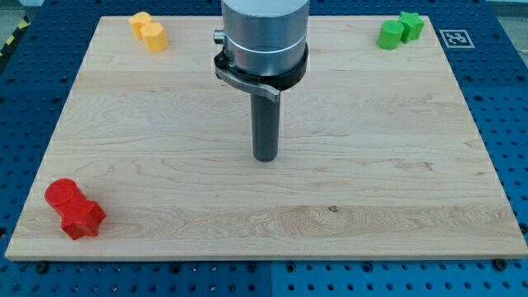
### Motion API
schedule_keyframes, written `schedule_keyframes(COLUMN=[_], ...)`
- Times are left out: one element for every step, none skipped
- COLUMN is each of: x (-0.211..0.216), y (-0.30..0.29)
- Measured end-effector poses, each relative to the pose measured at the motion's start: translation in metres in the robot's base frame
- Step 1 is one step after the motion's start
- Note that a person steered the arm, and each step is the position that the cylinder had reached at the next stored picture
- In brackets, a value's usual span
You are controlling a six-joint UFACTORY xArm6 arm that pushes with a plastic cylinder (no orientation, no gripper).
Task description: Place the yellow blocks in a vertical line
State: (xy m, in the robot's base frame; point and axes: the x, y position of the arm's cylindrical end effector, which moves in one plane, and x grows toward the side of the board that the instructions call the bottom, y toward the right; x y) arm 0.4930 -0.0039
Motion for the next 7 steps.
schedule_keyframes(x=[0.000, -0.018, -0.056, -0.085, -0.124, -0.148, -0.149], y=[0.000, 0.000, 0.000, -0.006, -0.019, -0.028, -0.028])
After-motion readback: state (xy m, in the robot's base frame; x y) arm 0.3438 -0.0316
